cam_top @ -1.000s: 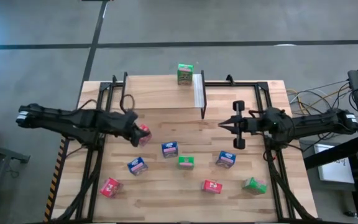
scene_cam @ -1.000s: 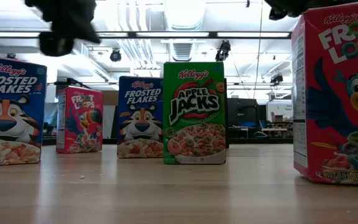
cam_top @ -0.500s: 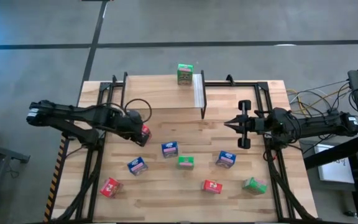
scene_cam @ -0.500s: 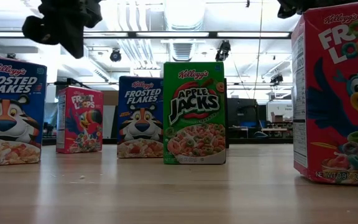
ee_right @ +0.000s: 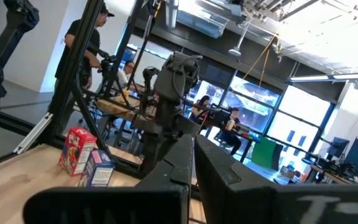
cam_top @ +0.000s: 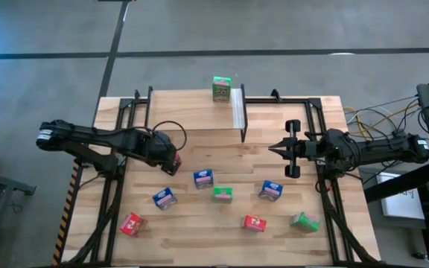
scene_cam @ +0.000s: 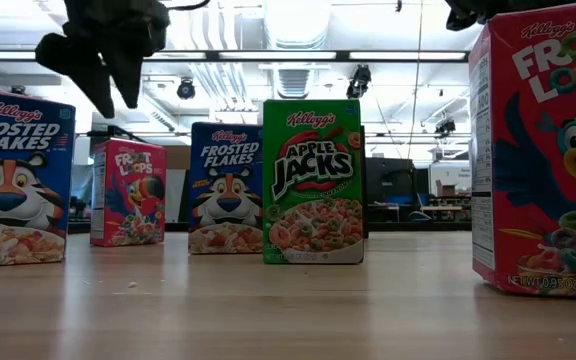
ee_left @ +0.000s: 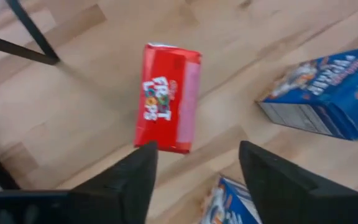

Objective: Stack cereal on shelf
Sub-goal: Put the top red cereal box on the shelf

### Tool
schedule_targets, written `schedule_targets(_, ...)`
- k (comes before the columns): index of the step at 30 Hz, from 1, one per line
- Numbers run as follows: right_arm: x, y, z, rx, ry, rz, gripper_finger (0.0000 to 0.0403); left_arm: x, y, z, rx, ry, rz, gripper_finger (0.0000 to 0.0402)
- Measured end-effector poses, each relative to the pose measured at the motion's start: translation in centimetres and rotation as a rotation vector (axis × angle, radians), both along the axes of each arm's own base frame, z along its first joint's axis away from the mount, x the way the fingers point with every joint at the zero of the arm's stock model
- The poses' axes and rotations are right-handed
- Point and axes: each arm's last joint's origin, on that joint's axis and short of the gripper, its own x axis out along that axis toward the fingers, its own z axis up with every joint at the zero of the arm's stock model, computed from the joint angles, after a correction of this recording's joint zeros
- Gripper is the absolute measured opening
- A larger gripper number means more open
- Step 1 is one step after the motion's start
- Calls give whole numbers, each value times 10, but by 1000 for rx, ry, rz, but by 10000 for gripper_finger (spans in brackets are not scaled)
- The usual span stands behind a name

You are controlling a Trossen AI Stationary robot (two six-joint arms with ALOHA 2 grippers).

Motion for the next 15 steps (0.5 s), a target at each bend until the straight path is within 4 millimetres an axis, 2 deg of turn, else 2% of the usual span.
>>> schedule_targets(4,0,0,0,0,0,0,9,2,1,-3,52,12,2,239)
schedule_targets(15,0,0,0,-8,-1,-4,9,17,1,-26,143,134,-67,242)
